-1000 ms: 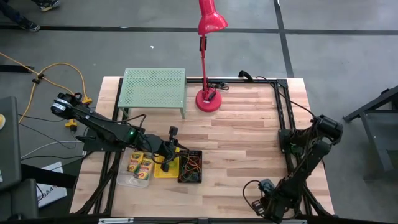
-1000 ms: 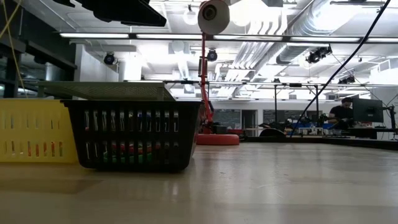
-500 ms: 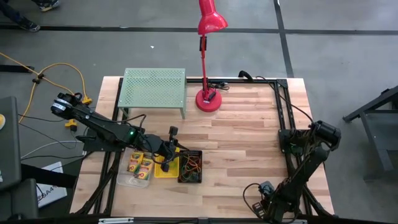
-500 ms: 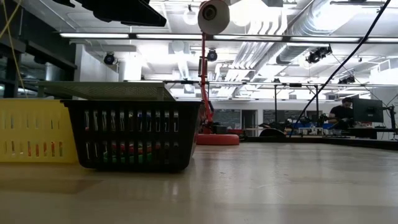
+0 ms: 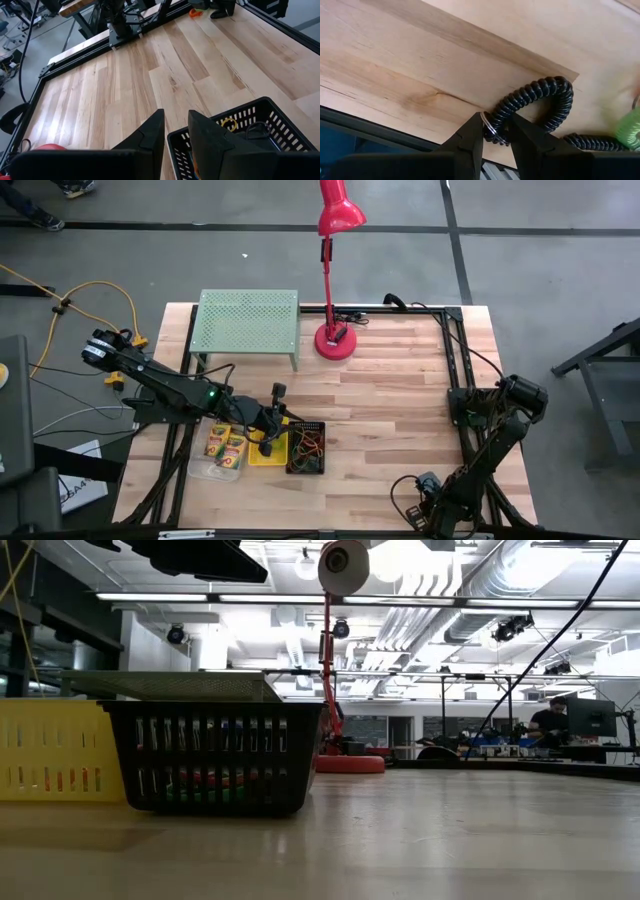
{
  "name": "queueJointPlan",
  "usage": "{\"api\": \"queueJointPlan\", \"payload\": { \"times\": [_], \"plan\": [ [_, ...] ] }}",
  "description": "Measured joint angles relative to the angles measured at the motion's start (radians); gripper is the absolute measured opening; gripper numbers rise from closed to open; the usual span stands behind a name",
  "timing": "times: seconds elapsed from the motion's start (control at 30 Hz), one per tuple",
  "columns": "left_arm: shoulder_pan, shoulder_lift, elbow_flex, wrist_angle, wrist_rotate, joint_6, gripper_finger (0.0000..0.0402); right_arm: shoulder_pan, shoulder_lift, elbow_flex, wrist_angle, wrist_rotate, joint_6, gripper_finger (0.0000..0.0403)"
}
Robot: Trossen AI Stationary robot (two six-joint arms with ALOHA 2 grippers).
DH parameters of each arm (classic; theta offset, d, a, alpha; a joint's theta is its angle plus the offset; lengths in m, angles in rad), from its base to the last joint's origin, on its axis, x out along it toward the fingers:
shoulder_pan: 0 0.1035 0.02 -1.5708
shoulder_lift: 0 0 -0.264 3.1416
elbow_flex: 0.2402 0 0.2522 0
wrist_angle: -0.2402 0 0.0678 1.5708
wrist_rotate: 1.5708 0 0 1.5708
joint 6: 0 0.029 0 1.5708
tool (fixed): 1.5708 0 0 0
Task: Pick & Place Office Desk Supplies
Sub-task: Put the black spring keychain into the yellow bin
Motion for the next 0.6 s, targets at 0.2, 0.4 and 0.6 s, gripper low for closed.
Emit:
{"api": "queueJointPlan", "payload": {
  "times": [0.2,0.4,0.6],
  "plan": [
    [0.0,0.0,0.0,0.0,0.0,0.0,0.0081,0.0,0.0,0.0,-0.004,-0.002,0.0,0.0044],
    [0.0,0.0,0.0,0.0,0.0,0.0,0.0081,0.0,0.0,-0.001,-0.004,-0.002,0.0,0.0023],
    [0.0,0.0,0.0,0.0,0.0,0.0,0.0081,0.0,0.001,-0.001,-0.007,0.002,0.0,0.0026]
  ]
}}
